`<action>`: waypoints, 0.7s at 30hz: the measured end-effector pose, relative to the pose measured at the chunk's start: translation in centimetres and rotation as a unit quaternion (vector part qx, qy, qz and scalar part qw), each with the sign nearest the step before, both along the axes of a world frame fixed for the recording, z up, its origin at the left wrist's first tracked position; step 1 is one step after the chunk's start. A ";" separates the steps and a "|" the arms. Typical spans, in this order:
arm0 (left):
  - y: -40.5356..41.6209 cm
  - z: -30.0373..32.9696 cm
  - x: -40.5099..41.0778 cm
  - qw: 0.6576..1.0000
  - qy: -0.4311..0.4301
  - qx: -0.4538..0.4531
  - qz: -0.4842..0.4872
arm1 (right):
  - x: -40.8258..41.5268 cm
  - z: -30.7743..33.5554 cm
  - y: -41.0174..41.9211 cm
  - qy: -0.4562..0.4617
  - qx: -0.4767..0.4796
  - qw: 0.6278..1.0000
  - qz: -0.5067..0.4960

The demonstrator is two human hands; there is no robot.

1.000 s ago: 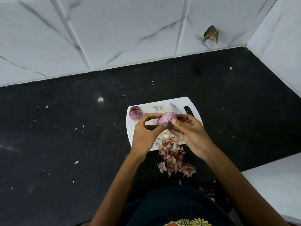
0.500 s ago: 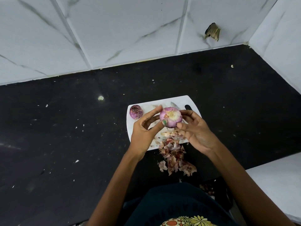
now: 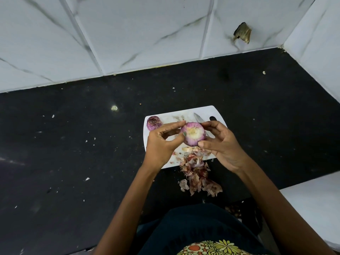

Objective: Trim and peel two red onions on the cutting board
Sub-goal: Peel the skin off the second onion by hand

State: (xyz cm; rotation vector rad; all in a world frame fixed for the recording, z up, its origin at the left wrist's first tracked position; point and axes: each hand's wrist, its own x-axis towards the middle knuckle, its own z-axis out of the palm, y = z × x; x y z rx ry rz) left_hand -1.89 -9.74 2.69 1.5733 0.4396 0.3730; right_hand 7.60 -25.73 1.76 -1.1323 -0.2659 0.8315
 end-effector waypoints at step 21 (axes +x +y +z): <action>-0.9 -0.2 -0.4 0.993 0.047 -0.090 0.052 | -0.2 0.0 -0.2 0.093 0.076 0.993 0.015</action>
